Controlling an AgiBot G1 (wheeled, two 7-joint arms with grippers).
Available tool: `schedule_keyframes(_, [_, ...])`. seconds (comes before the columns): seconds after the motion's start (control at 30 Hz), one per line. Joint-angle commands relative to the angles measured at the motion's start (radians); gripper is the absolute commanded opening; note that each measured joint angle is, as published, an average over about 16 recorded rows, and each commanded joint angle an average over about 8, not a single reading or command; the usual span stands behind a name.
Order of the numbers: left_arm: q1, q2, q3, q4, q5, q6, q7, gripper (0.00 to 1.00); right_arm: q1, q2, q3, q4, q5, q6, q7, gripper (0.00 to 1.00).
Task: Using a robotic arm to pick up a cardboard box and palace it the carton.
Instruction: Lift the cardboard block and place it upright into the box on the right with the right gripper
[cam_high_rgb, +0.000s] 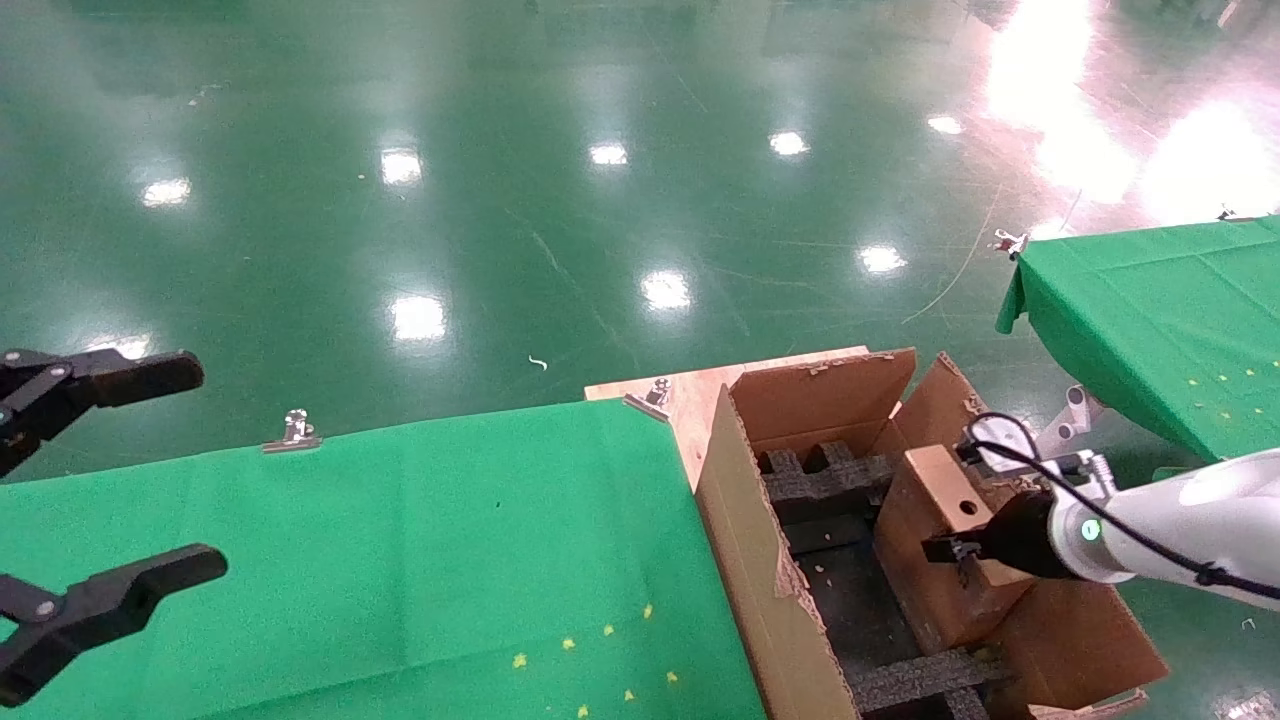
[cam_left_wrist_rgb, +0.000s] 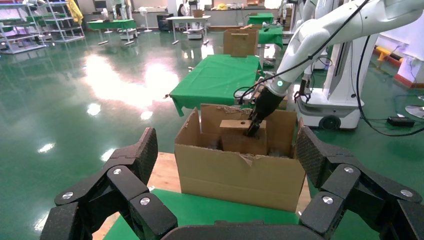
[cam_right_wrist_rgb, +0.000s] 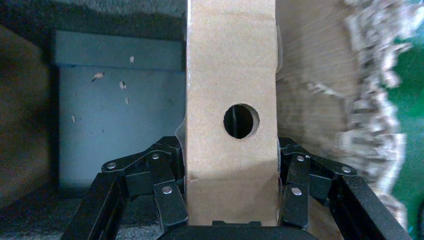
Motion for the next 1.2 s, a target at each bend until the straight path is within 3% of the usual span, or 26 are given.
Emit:
schedule_keyframes(0.03, [0.0,0.0,0.0,0.0,0.0,0.0,0.0,1.0,-0.01,-0.012,-0.004,-0.014,0.0,0.009,-0.001,0.0])
schedule_keyframes(0.57, [0.0,0.0,0.0,0.0,0.0,0.0,0.0,1.0,-0.044,-0.114,-0.016,-0.237,0.101,0.058,-0.118,0.02])
schedule_keyframes(0.6, [0.0,0.0,0.0,0.0,0.0,0.0,0.0,1.0,-0.044,-0.119,-0.016,-0.248,0.107,0.06,-0.129,0.11])
schedule_keyframes(0.83, [0.0,0.0,0.0,0.0,0.0,0.0,0.0,1.0,-0.044,-0.135,-0.015,-0.282,0.13,0.065,-0.163,0.96])
schedule_keyframes(0.87, [0.0,0.0,0.0,0.0,0.0,0.0,0.0,1.0,-0.043,-0.135,-0.015,-0.282,0.13,0.065,-0.162,1.0])
schedule_keyframes(1.2, [0.0,0.0,0.0,0.0,0.0,0.0,0.0,1.0,-0.036,-0.131,-0.014,-0.275,0.125,0.062,-0.162,1.0])
